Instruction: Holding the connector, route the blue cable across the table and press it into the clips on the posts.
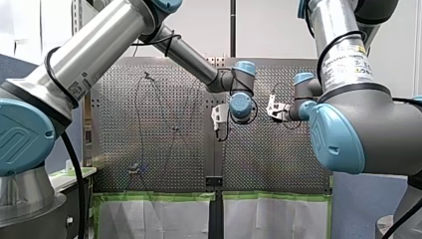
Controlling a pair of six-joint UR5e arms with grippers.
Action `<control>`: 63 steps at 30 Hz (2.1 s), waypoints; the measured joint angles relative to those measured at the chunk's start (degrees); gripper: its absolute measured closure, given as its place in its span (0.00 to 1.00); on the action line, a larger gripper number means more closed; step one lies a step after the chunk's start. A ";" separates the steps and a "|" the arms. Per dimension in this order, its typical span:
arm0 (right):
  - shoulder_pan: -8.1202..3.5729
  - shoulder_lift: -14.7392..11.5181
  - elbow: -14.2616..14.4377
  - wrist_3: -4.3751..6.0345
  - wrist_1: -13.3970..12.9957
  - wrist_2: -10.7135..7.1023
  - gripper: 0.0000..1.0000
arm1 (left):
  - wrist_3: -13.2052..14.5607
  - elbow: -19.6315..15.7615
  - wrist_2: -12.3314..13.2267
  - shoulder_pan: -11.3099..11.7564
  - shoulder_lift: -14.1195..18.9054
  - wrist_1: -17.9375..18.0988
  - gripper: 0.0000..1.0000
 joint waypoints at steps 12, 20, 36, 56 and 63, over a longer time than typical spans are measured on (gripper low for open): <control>-0.87 -0.03 -0.10 0.59 -0.08 -0.71 1.00 | -3.41 6.53 0.41 0.26 -6.02 -3.97 0.01; -1.62 -0.06 -0.15 0.49 -0.07 -0.72 1.00 | -3.77 10.61 1.46 2.20 -7.00 -4.28 0.01; -1.73 -0.05 -0.13 0.36 -0.08 -2.25 1.00 | -4.66 18.53 -0.68 2.20 -14.09 -8.64 0.01; -1.65 -0.05 -0.15 0.49 -0.23 -3.10 1.00 | -4.60 29.43 -0.27 3.35 -18.10 -9.44 0.01; -1.76 -0.04 -0.12 0.54 -0.26 -3.42 1.00 | -4.65 31.97 -0.78 3.29 -20.52 -11.96 0.01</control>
